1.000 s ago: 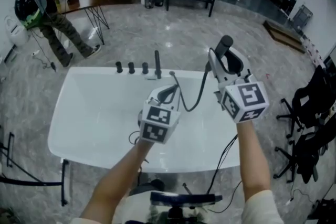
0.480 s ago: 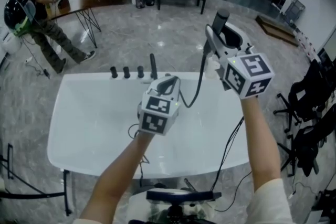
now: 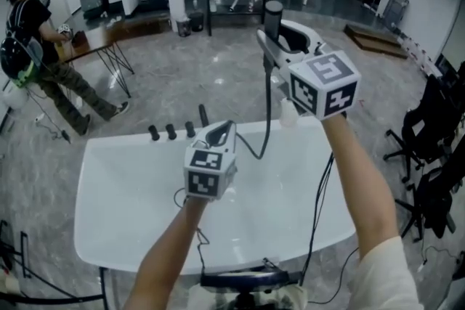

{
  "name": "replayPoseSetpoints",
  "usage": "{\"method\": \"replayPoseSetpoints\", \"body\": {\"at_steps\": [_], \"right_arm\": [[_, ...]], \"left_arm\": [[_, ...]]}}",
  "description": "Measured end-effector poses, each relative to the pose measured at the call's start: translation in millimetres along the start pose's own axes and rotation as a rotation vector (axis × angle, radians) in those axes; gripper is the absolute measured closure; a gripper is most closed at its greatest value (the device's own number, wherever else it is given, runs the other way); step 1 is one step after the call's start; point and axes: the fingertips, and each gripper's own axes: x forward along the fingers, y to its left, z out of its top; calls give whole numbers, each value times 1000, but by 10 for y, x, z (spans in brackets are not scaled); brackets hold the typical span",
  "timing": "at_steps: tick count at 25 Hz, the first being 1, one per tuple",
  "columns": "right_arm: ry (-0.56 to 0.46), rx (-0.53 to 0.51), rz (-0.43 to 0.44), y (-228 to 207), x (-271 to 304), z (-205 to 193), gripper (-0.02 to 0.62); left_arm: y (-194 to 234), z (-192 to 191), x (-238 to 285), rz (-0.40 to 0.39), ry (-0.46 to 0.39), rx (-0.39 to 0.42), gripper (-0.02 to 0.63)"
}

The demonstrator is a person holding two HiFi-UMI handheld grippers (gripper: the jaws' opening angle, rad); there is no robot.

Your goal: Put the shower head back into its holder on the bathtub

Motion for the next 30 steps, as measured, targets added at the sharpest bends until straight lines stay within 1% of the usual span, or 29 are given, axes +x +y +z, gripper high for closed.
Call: {"method": "replayPoseSetpoints", "body": {"at_steps": [6,11,15,22,30], "right_arm": [[-7,4,39,-289,374,98,456],[-25,18,48,-548,654,264,456],[-48,36,52,-704,772,362,456],[-45,57,74,-690,903,243,456],[-47,76,69,-700,938,152,456]], "left_arm": [[77,16,236,21,18,17,601],[198,55,369,39,31,25,601],[286,54,444,57,42,22,601],[408,-22,521,74,59,12,601],[435,-77,607,62,74,5,601]]}}
